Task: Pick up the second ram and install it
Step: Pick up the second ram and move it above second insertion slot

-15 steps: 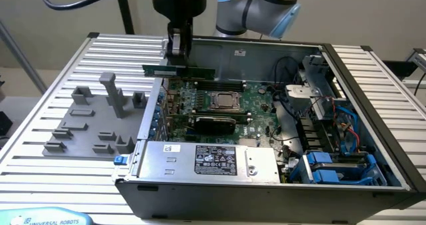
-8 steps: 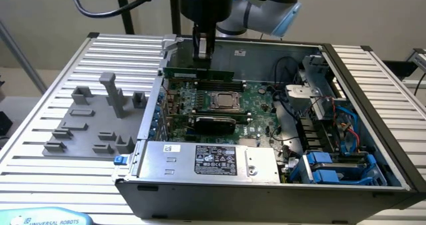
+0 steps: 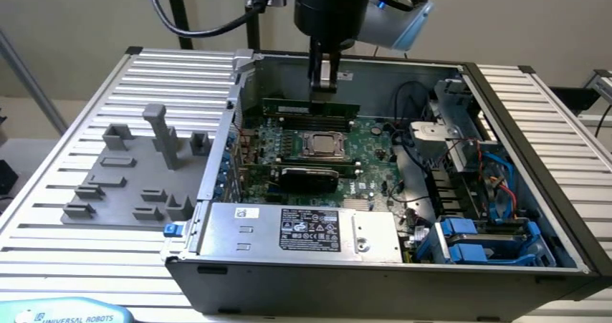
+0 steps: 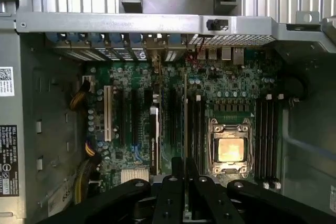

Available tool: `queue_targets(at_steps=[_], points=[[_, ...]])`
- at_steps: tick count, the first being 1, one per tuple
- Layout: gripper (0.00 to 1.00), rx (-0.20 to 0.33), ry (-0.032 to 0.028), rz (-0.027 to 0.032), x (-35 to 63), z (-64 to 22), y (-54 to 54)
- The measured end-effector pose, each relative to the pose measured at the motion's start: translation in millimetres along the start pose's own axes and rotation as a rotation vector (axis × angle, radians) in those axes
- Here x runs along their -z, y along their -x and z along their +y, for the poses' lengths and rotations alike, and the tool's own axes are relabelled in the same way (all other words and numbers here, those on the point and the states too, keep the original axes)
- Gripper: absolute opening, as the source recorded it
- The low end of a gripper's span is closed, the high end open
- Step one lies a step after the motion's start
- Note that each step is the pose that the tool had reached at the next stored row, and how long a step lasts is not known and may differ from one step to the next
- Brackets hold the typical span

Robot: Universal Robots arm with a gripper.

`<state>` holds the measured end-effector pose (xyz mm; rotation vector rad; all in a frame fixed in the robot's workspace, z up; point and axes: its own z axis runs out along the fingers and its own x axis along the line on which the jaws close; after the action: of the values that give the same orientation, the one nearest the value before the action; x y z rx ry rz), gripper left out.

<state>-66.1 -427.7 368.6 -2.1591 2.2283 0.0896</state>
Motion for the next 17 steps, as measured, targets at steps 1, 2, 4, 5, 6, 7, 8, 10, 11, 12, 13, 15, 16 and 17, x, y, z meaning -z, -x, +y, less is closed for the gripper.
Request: queue_targets(at_steps=[1, 2, 4, 5, 6, 7, 8, 10, 11, 12, 13, 15, 16, 17], points=[[0.13, 0.000, 0.0000, 0.0000, -1.9, -4.1, 2.5], [0.13, 0.000, 0.0000, 0.0000, -3.8, -8.0, 5.1], [0.13, 0.000, 0.0000, -0.0001, -7.9, -14.5, 11.4], [0.13, 0.000, 0.0000, 0.0000, -9.7, -16.5, 15.0], [0.13, 0.000, 0.0000, 0.0000, -11.5, -18.2, 18.6], [0.13, 0.000, -0.0001, 0.0000, -13.3, -19.8, 22.5], [0.13, 0.000, -0.0001, 0.0000, -15.1, -21.4, 26.3], [0.13, 0.000, 0.0000, 0.0001, -18.2, -23.8, 32.9], [0.13, 0.000, -0.0001, 0.0000, -19.8, -24.9, 36.0], [0.13, 0.000, 0.0000, 0.0000, -21.3, -25.9, 38.9], [0.13, 0.000, 0.0000, 0.0000, -22.8, -26.7, 41.5], [0.13, 0.000, 0.0000, 0.0006, -26.0, -27.2, 45.8], [0.13, 0.000, -0.0004, 0.0016, -27.1, -27.2, 46.3], [0.13, 0.000, -0.0004, 0.0016, -27.2, -27.2, 46.3]])
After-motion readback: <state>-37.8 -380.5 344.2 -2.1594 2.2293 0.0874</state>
